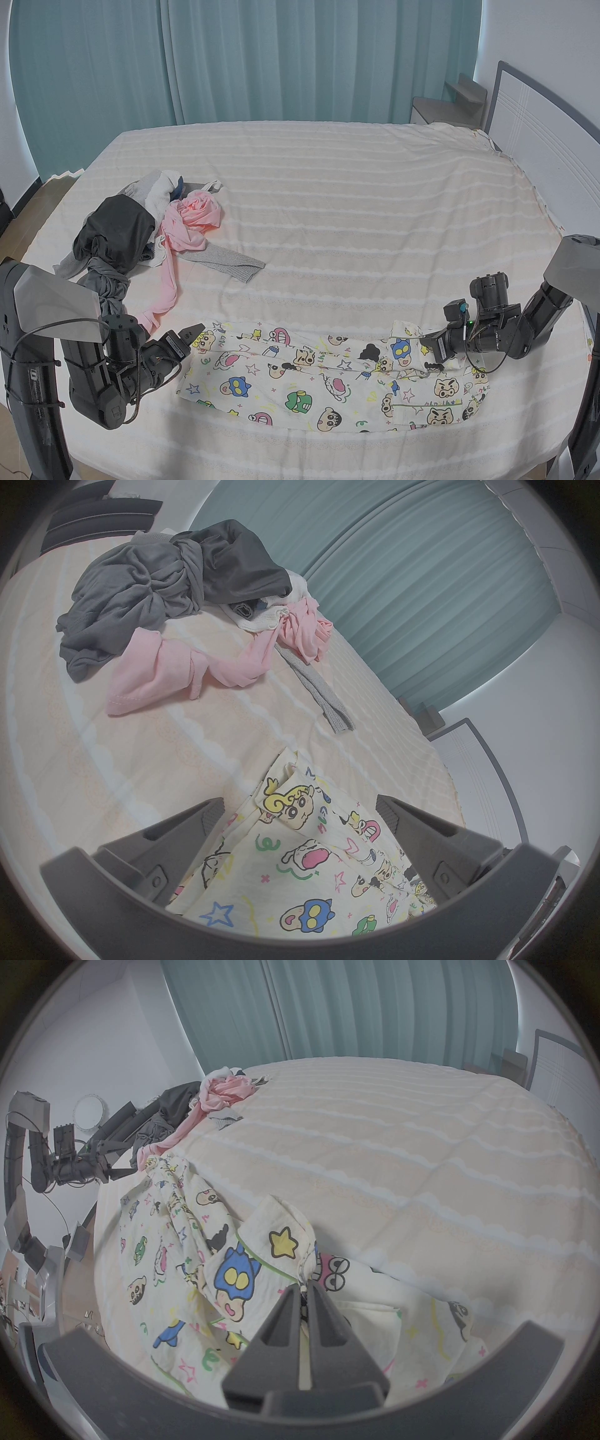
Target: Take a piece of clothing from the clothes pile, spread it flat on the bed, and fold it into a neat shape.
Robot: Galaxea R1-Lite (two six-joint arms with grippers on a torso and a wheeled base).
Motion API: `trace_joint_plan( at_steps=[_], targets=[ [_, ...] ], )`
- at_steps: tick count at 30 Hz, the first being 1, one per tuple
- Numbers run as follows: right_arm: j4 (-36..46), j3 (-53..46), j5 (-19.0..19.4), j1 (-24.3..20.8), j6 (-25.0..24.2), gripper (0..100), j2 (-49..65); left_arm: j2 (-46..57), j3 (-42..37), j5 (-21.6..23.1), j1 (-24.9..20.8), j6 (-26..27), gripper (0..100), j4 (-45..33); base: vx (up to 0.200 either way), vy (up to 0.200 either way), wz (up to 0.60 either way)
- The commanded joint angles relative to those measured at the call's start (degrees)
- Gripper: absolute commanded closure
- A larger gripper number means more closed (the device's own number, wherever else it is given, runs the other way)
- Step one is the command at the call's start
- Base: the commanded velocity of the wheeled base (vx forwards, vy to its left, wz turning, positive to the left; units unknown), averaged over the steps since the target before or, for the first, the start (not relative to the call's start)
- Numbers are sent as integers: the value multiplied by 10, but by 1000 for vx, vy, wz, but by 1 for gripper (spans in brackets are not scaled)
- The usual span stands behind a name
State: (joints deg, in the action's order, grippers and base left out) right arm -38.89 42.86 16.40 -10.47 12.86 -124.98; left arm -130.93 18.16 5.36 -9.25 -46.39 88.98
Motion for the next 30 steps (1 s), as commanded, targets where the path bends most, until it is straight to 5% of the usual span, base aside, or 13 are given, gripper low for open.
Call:
trace_joint_plan(
  at_steps=[1,4,5,16,22,30],
  targets=[
    [0,7,-3,-1,1,100,-18,-1,0,0,0,0,0,10,0,0,0],
    [1,7,-4,-1,1,100,-18,-1,0,1,0,0,0,10,0,0,0],
    [-2,8,-4,-1,0,0,-18,-1,0,0,0,0,0,10,0,0,0],
    [-54,0,3,22,-10,0,3,-2,0,0,0,0,0,10,0,0,0],
    [-53,-15,5,47,-131,0,18,-4,0,0,0,0,0,10,0,0,0],
    [-51,-52,16,75,-143,0,18,-5,0,0,0,0,0,10,0,0,0]
  ],
)
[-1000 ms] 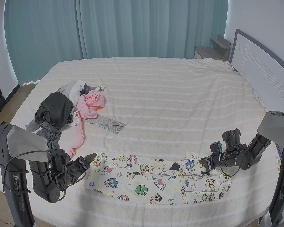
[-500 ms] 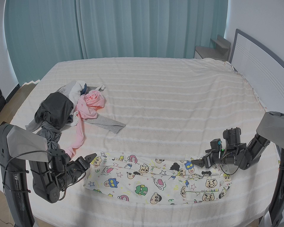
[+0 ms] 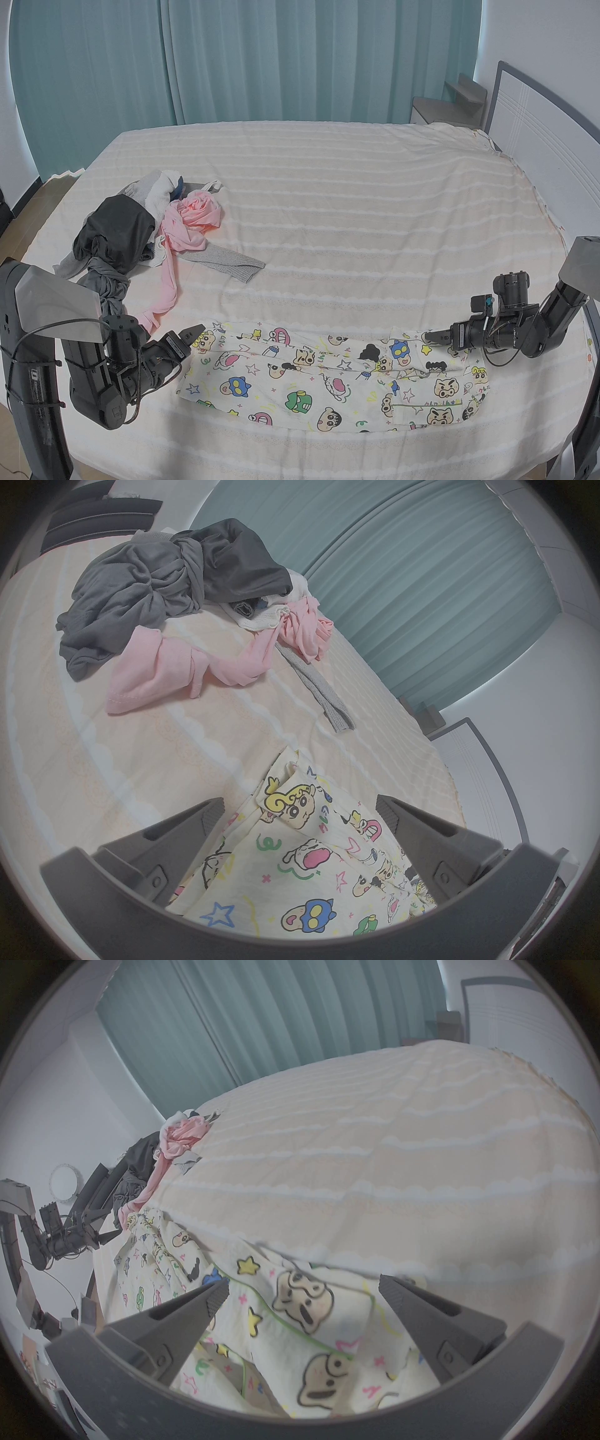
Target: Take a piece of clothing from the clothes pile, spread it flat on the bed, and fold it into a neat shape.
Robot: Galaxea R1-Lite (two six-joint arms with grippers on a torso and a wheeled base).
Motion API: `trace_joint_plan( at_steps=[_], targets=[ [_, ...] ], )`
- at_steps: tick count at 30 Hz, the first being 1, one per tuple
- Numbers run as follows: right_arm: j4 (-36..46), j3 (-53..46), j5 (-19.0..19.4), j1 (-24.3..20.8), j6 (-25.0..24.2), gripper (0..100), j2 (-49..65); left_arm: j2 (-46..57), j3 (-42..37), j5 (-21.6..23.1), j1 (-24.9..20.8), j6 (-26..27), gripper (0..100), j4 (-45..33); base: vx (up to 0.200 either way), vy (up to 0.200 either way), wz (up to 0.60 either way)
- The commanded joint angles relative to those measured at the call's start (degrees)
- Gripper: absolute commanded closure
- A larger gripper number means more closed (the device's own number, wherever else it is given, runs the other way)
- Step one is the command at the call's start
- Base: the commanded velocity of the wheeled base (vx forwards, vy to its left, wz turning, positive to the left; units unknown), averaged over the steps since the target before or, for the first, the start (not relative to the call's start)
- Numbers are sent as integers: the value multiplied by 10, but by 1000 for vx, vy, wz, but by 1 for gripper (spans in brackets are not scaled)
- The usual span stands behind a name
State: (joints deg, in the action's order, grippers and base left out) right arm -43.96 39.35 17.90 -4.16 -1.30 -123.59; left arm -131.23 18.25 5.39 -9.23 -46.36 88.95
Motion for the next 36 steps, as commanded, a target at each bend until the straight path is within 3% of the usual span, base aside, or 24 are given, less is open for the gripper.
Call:
trace_joint_plan(
  at_steps=[1,22,23,36],
  targets=[
    [0,-21,2,14,-1,0,4,-2,-1,0,0,0,0,10,0,0,0],
    [-2,-40,28,4,-22,0,2,-6,0,0,0,0,0,10,0,0,0],
    [-2,-40,28,4,-22,100,1,-6,0,0,0,0,0,10,0,0,0],
    [-8,-38,28,13,-22,100,9,-6,0,0,0,0,0,10,0,0,0]
  ],
)
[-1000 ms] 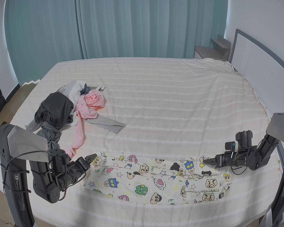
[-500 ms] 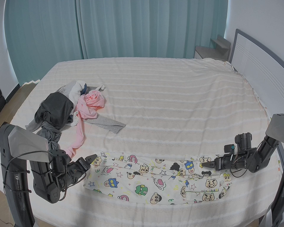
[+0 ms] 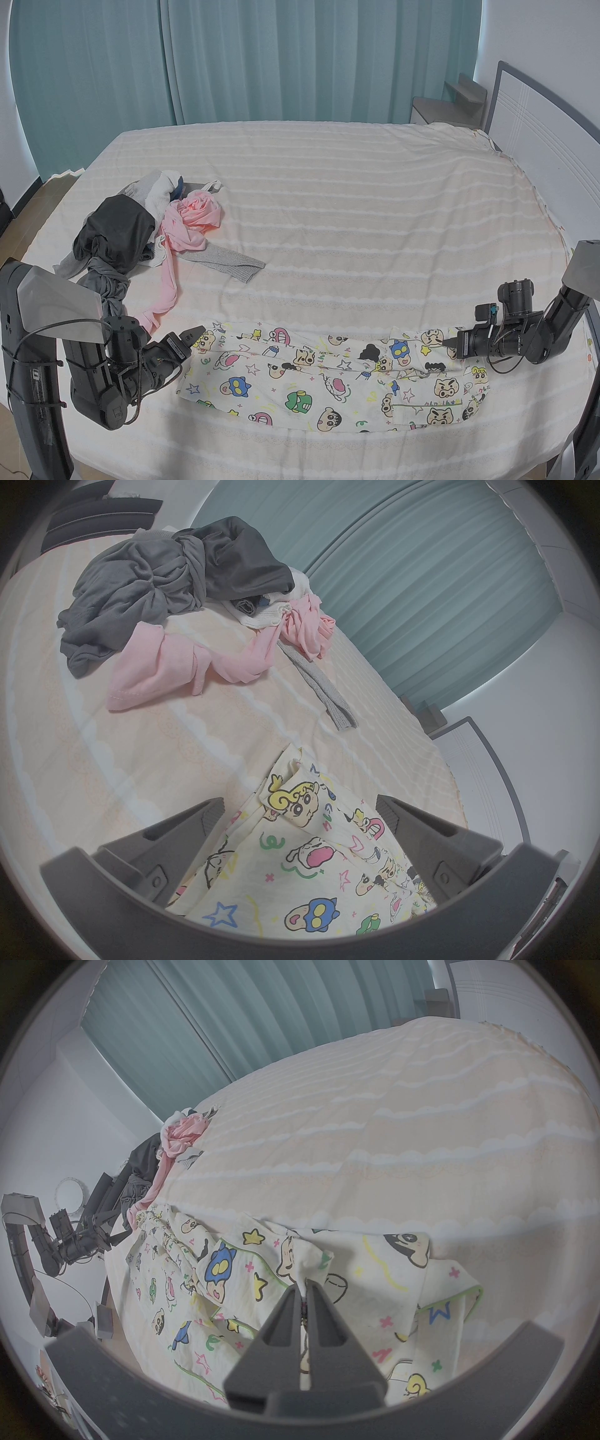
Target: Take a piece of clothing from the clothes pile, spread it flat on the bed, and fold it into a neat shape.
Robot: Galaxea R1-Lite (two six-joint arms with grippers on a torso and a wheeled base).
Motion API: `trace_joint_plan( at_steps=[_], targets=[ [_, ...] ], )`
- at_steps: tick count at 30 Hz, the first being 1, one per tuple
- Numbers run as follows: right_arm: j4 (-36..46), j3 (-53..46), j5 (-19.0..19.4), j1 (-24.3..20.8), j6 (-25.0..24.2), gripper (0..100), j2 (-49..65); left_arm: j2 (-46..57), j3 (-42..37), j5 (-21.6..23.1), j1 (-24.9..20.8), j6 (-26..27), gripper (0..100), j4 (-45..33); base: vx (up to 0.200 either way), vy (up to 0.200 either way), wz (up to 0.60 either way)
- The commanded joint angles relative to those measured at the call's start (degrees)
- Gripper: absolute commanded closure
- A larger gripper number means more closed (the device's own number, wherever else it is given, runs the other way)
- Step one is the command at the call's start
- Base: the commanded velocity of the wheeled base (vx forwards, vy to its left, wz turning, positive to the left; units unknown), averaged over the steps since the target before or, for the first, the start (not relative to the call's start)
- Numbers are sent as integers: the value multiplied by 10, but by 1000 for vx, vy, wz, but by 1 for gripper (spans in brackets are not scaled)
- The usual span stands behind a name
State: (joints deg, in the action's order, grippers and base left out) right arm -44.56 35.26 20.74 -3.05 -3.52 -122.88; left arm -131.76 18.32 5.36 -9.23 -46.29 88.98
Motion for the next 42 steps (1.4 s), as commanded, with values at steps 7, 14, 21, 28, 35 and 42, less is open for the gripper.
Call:
trace_joint_plan(
  at_steps=[7,14,21,28,35,42],
  targets=[
    [-19,14,-3,3,4,100,-2,-1,0,0,0,0,0,10,0,0,0],
    [-13,28,-5,16,6,100,-5,-1,0,0,0,0,0,10,0,0,0],
    [-11,28,-5,33,8,100,-5,-1,0,0,0,0,0,10,0,0,0],
    [-11,27,-5,30,15,100,-14,-1,-1,0,0,0,0,10,0,0,0],
    [-13,17,-4,26,20,0,-10,-1,0,1,0,1,0,10,0,0,0],
    [-22,-26,-13,33,6,0,61,3,-2,-7,-4,31,0,10,0,0,0]
  ],
)
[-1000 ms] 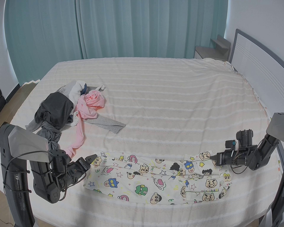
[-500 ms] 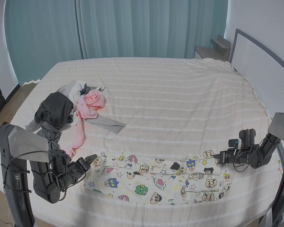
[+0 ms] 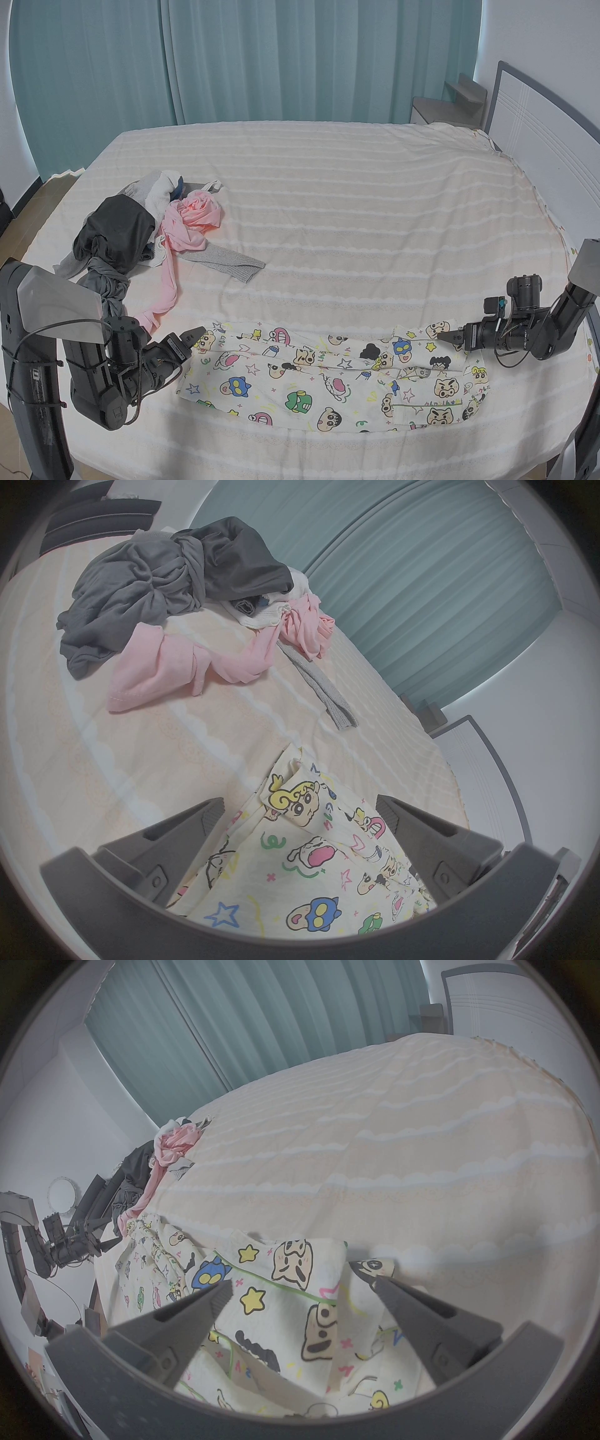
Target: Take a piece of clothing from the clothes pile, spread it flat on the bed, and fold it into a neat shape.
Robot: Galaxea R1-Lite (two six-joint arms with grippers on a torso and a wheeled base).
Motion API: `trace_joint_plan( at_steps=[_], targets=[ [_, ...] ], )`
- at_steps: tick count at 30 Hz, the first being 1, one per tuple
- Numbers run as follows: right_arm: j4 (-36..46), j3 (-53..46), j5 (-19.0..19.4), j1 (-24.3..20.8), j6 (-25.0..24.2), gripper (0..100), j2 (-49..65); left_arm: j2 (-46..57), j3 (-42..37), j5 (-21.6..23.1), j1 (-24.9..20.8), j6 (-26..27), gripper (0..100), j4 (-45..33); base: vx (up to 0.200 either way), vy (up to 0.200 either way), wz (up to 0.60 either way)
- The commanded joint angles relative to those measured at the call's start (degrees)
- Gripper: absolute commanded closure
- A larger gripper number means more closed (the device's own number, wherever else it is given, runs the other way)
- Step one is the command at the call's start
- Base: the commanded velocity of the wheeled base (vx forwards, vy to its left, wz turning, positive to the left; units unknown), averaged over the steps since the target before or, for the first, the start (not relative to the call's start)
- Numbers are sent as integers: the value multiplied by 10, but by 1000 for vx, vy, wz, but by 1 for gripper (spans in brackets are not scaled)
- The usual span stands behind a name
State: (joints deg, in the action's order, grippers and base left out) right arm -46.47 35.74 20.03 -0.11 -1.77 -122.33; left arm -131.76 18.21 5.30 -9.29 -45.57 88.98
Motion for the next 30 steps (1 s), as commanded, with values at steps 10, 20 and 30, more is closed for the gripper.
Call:
trace_joint_plan(
  at_steps=[10,20,30],
  targets=[
    [-26,-166,-78,-38,-92,0,175,4,-4,-49,-34,51,0,10,0,0,0],
    [-199,-255,-131,-59,-90,0,177,1,-5,-63,-43,55,0,10,-180,0,0],
    [-260,-275,-228,-74,-91,0,177,7,28,-58,-19,190,0,10,-60,0,0]
  ],
)
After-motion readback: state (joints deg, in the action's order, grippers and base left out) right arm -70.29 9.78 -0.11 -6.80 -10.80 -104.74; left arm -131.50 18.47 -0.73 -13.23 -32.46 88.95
